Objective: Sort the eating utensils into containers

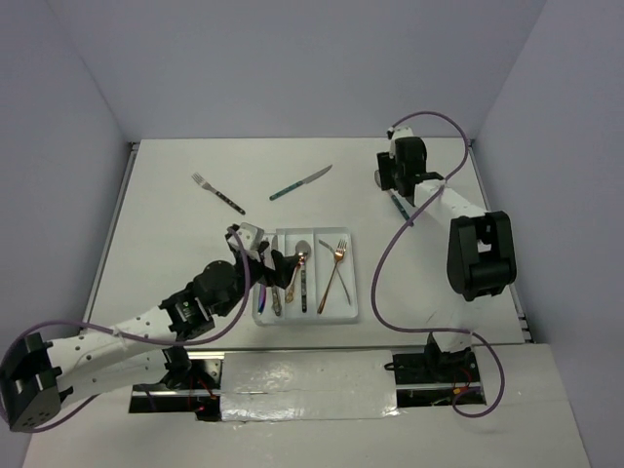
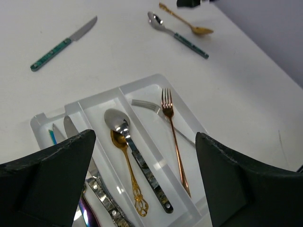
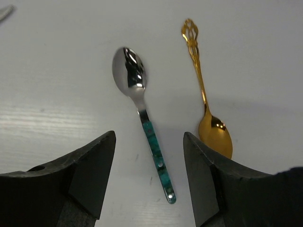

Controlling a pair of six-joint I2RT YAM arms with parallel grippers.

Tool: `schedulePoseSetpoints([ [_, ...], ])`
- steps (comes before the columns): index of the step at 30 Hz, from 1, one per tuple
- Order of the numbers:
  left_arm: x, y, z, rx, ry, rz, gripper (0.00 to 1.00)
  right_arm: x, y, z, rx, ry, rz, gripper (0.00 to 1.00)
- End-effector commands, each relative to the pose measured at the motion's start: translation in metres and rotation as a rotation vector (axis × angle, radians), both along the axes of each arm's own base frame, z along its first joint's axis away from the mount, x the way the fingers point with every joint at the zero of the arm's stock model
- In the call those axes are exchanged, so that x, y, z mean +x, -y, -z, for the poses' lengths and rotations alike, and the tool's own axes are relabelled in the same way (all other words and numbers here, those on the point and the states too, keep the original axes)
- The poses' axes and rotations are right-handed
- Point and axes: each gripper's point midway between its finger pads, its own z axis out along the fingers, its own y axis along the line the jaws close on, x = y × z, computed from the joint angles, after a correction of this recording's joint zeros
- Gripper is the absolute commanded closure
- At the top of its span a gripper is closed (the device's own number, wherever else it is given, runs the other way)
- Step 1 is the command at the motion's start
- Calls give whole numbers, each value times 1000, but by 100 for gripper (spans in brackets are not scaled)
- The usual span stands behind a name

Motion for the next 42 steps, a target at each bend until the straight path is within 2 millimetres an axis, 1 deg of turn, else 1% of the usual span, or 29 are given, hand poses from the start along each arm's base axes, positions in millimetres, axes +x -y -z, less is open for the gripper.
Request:
schedulePoseSetpoints([
  [1, 1, -11, -44, -104, 126, -33, 1, -5, -2, -11, 31, 26, -91, 34],
  [2, 0, -14, -45, -111, 134, -38, 1, -5, -2, -10, 6, 36, -114, 33],
  [3, 0, -16, -46, -116, 136, -49, 1, -12, -2, 3, -12, 8, -138, 32],
  [5, 1, -18, -43, -112, 134, -56, 1, -18, 4, 22, -55, -36, -171, 31],
  [6, 2, -18, -42, -108, 133, -61, 1, -20, 13, 31, -61, -71, -178, 31],
  [7, 3, -17, -39, -95, 126, -65, 1, -21, 12, 37, -62, -97, -200, 32],
  [8, 4, -16, -41, -97, 122, -68, 1, -26, 15, 51, -79, -151, -219, 33],
  [9, 4, -16, -40, -91, 117, -67, 1, -27, 16, 53, -83, -159, -227, 35],
  [10, 4, -15, -39, -90, 113, -61, 0, -26, 13, 52, -73, -149, -250, 35],
  [14, 1, -7, -40, -104, 114, -23, 1, -26, 12, 47, -73, -162, -259, 36],
  [15, 2, -5, -39, -96, 109, -18, 1, -23, 12, 46, -80, -163, -260, 36],
  [16, 4, -2, -36, -78, 96, -16, 1, -24, 15, 49, -79, -182, -260, 36],
  [17, 5, -1, -33, -70, 87, -21, 1, -24, 12, 51, -70, -191, -276, 36],
  [18, 5, -1, -31, -63, 80, -24, 1, -20, 11, 57, -74, -209, -290, 38],
  [19, 6, 0, -30, -58, 75, -27, 1, -23, 10, 64, -76, -240, -304, 39],
  [21, 7, -1, -30, -53, 73, -33, 0, -23, 5, 73, -75, -270, -351, 43],
  [22, 7, -3, -30, -54, 76, -36, 1, -24, 6, 75, -95, -275, -372, 44],
  [25, 6, -8, -32, -62, 83, -51, 1, -20, 13, 81, -122, -289, -375, 45],
  [26, 5, -10, -34, -69, 90, -54, 1, -15, 15, 79, -133, -285, -372, 45],
  [28, 5, -14, -37, -80, 98, -62, 1, -14, 22, 87, -168, -315, -361, 45],
  [32, 5, -15, -40, -82, 97, -70, 1, -10, 28, 92, -201, -323, -347, 44],
  [37, 7, -16, -37, -61, 87, -82, 1, -6, 34, 99, -224, -330, -344, 43],
  [38, 7, -16, -37, -60, 86, -83, 1, -4, 34, 103, -226, -339, -347, 43],
  [39, 6, -16, -37, -60, 86, -83, 1, -7, 37, 108, -230, -362, -351, 43],
  [41, 7, -18, -38, -59, 88, -89, 1, -3, 37, 109, -216, -364, -362, 45],
  [42, 7, -18, -39, -61, 89, -89, 1, -3, 38, 111, -210, -372, -363, 56],
])
